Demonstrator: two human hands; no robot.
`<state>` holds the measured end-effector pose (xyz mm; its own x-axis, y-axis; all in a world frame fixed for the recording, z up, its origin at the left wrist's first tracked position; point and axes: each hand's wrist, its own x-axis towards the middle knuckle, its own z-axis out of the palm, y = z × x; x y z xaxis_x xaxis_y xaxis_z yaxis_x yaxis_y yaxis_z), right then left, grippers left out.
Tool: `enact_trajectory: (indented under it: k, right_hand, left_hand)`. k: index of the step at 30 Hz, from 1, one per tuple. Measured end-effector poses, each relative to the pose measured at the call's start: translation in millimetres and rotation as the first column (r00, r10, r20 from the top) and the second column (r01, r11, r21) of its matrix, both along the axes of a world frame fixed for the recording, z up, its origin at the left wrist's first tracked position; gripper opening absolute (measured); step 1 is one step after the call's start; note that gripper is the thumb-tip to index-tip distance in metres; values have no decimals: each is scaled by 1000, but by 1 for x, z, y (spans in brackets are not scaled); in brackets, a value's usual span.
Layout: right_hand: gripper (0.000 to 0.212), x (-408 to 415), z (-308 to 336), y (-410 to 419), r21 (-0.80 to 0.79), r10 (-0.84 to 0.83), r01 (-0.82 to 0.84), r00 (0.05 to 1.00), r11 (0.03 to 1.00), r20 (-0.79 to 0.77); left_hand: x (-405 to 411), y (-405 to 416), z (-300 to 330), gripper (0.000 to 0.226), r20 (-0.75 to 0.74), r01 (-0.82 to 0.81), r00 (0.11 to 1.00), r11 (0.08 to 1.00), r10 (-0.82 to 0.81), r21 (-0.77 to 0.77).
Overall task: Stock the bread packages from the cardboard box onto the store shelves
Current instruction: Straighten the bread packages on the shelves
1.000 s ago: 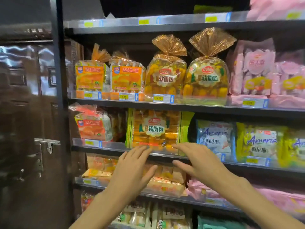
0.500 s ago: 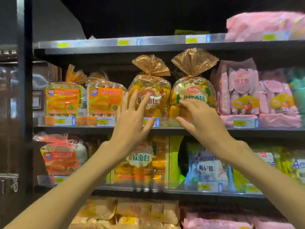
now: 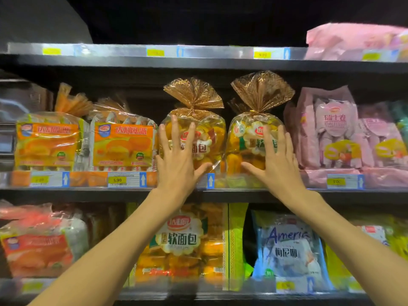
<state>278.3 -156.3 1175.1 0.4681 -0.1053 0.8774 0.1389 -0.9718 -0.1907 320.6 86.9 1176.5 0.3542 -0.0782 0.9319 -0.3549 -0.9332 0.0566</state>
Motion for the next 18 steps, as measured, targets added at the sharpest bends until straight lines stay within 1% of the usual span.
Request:
enact_trajectory:
  k: [4, 8, 12, 15, 18]
  right_hand:
    - [109, -4, -8, -8, 43, -21, 18, 997, 999, 80]
    - [101, -6, -8, -6, 65, -2, -8, 988, 998, 155]
    - [92, -7, -5, -2, 88, -14, -2, 983, 996, 185]
    - [85, -10, -3, -2, 76, -86, 71, 972, 995, 217]
    - [86, -9, -4, -3, 45, -129, 123, 970, 991, 208]
  left_hand:
    - [-1, -5, -1, 109, 18, 3, 1000, 1000, -3, 4]
    - [-1, 10, -13, 94, 81, 8, 997, 1000, -9, 8]
    - [-2, 11, -18, 86, 33, 10, 999, 999, -9, -32]
    - [-3, 3, -16, 84, 11, -21, 1000, 999, 21, -35]
    - [-4, -1, -15, 83, -8, -24, 1000, 999, 24, -38]
